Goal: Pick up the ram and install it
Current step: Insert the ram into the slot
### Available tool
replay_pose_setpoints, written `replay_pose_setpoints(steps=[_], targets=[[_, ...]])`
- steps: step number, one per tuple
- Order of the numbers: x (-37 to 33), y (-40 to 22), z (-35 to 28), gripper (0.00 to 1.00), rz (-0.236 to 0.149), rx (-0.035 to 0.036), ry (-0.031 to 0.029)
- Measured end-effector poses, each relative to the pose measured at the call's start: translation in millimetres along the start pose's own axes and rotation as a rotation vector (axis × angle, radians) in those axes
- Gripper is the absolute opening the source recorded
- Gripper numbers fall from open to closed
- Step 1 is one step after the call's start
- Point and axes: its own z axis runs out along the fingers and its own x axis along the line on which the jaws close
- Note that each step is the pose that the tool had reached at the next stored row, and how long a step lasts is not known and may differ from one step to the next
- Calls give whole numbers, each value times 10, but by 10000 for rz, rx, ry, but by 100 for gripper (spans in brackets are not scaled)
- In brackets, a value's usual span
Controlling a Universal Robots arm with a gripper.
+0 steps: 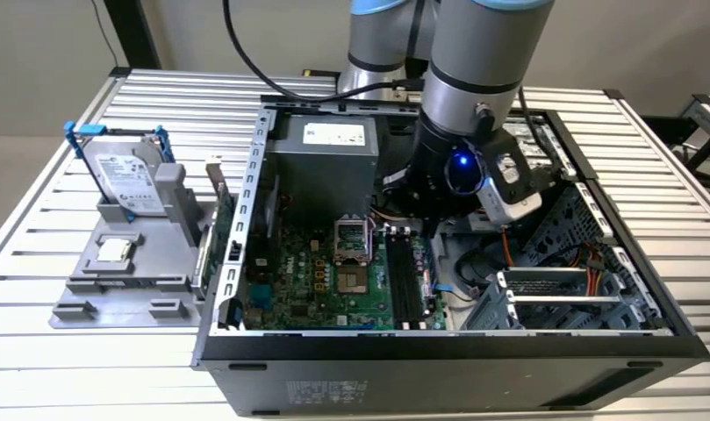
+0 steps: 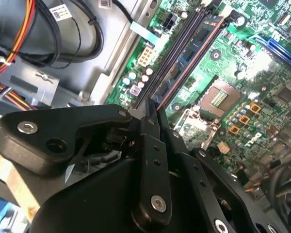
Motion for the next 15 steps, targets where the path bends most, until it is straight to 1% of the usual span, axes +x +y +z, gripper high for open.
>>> replay_pose_setpoints(steps=[4, 11, 15], targets=[[2, -8, 55, 0, -1, 13, 1], [6, -12, 175, 0, -4, 36, 0], [9, -16, 222, 0, -2, 53, 8]])
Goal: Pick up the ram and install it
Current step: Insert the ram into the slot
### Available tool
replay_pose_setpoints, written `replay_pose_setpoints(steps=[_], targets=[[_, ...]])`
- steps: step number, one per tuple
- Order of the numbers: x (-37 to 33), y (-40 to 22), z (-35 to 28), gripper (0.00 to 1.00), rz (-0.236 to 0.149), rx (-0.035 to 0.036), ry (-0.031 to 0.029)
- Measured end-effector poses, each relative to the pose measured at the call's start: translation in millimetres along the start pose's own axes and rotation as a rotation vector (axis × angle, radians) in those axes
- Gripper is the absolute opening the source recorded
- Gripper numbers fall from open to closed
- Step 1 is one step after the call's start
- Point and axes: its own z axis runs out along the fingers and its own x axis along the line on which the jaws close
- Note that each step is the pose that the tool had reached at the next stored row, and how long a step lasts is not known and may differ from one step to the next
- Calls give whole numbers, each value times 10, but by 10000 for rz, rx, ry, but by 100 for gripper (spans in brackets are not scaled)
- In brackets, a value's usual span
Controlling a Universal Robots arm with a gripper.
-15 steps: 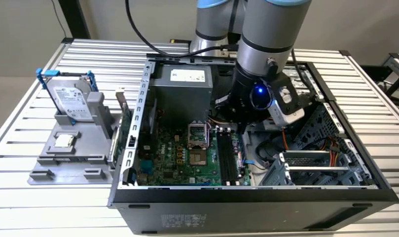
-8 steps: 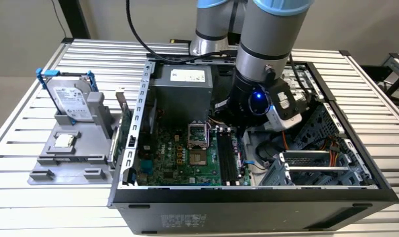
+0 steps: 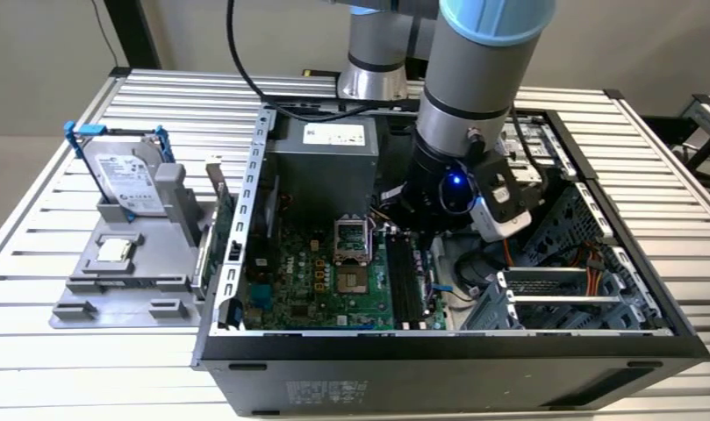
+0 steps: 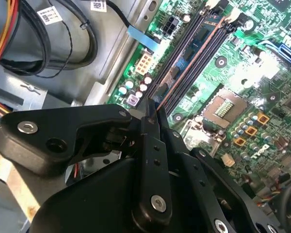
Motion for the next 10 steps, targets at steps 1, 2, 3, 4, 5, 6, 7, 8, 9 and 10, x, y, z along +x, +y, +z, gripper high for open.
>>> replay_pose_setpoints(steps=[1, 2, 3, 4, 5, 6, 7, 8, 9, 10], targets=[[0, -2, 10, 0, 0, 2, 5], [0, -5, 19, 0, -1, 2, 12], [0, -8, 29, 0, -1, 3, 18], [1, -11, 37, 0, -1, 6, 24], [1, -15, 45, 0, -2, 9, 31], [1, -19, 52, 0, -2, 10, 36], [1, -22, 59, 0, -2, 11, 39], [2, -25, 67, 0, -2, 12, 42], [2, -26, 76, 0, -3, 13, 45], [2, -28, 85, 0, -4, 16, 48]])
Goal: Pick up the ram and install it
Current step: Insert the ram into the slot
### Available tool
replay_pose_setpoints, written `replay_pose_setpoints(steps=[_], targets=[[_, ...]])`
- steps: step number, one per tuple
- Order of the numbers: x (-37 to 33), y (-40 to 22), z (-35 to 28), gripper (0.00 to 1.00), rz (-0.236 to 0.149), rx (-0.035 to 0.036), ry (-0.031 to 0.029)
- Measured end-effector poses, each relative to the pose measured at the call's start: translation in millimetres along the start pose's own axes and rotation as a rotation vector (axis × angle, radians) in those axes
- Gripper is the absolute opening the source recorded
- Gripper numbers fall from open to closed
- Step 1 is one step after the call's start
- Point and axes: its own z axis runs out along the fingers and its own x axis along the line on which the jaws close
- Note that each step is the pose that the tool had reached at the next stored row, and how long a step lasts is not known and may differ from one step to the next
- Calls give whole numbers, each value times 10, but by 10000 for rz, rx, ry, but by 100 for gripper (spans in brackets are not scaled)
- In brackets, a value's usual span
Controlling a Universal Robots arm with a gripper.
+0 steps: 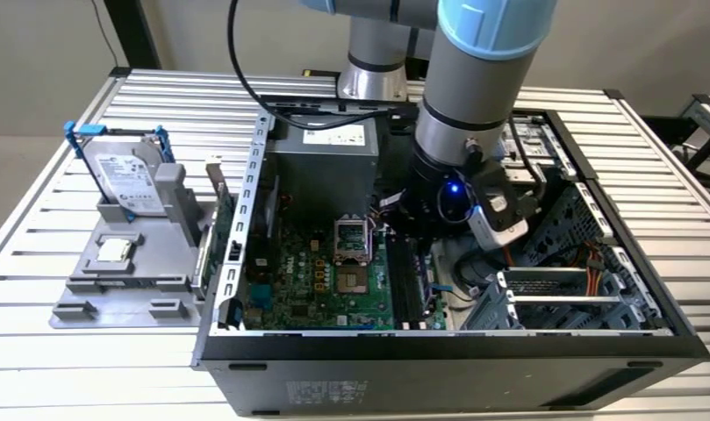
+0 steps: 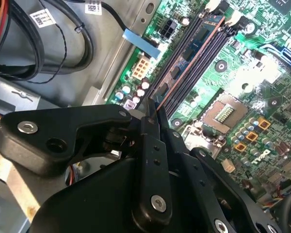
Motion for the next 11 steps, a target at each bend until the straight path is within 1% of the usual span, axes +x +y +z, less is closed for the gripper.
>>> replay_pose_setpoints(steps=[11], targets=[[7, -5, 61, 0, -66, 37, 3]])
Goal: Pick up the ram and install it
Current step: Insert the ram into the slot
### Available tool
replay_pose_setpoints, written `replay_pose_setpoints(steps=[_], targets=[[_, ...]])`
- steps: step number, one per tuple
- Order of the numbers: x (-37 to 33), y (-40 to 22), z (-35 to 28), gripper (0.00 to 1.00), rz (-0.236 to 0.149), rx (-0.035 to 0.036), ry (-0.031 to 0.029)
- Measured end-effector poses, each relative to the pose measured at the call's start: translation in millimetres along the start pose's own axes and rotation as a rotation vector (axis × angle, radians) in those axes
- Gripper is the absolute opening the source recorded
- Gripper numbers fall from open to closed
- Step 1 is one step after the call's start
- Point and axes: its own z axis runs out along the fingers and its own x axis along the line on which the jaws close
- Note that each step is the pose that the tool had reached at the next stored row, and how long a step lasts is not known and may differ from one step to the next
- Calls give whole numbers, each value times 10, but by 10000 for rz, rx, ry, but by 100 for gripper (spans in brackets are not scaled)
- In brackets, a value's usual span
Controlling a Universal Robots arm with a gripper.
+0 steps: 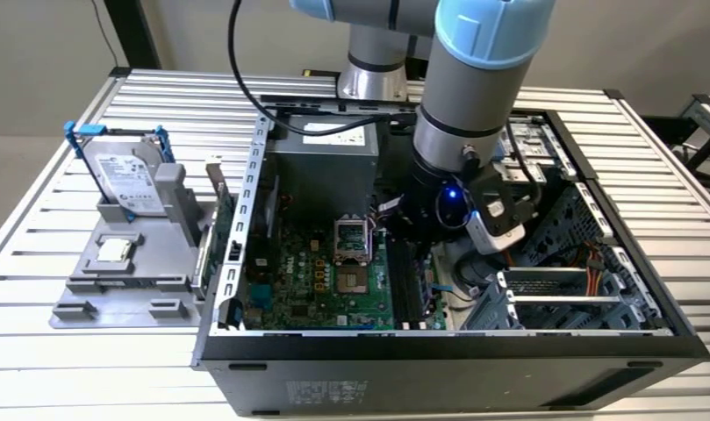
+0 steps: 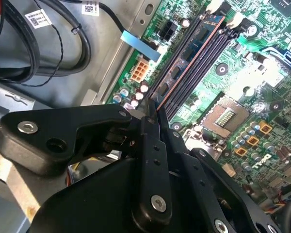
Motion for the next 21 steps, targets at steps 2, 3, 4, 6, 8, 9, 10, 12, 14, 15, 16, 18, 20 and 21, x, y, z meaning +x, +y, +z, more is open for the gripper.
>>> replay_pose_setpoints(steps=[2, 3, 4, 6, 8, 9, 10, 12, 14, 15, 16, 18, 20, 21], targets=[[2, -1, 18, 0, -7, 3, 0], [4, -1, 24, 0, -11, 4, 0], [6, -2, 28, 0, -14, 6, 0], [10, -4, 33, 0, -21, 6, 0], [16, -4, 41, 0, -28, 6, 0], [19, -4, 45, 0, -31, 7, -1], [20, -5, 49, 0, -35, 9, -1], [22, -4, 59, 0, -41, 11, 0], [23, -5, 71, 0, -48, 15, 3], [24, -5, 78, 0, -50, 17, 5], [24, -5, 82, 0, -52, 19, 8], [25, -5, 86, 0, -55, 21, 14], [24, -5, 91, 0, -57, 21, 17], [24, -5, 94, 0, -58, 20, 18]])
